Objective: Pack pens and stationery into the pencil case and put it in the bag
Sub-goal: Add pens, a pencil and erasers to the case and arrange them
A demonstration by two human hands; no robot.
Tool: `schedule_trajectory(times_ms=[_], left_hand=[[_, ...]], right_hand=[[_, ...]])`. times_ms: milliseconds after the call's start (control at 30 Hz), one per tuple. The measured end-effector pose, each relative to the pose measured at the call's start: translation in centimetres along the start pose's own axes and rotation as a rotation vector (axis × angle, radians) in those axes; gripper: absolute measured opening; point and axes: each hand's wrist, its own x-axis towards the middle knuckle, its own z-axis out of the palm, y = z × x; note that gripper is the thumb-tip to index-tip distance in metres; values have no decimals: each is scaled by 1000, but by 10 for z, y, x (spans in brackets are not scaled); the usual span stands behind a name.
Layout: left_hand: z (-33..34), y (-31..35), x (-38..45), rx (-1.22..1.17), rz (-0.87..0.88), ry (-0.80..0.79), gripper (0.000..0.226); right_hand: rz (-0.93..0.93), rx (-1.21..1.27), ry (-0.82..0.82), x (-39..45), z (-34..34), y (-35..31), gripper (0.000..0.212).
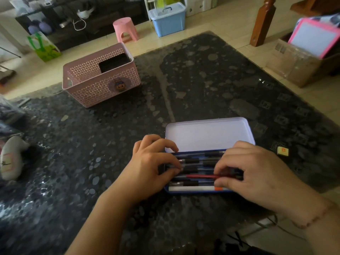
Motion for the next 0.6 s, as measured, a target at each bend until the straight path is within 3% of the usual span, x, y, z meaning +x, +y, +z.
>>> schedule_trajectory(times_ms=[100,300,400,467,533,600], left_hand=[[-2,-3,-2,-100,-25,26,16],[-1,11,0,-145,-15,-1,52],[2,29,3,-44,32,-103,89],[11,41,7,65,40,-143,103],[23,46,10,122,38,-137,106],[30,45,12,131,38,-127,105]], right_hand=[[-12,-93,-58,2,7,-4,32],[102,-31,4,2,1,0,33],[315,-1,268,-5,-20,25,23],[561,-55,374,-15,-31,46,35],[739,-79,319,-25,-33,65,47],[787,-21,251,-31,-30,76,45]])
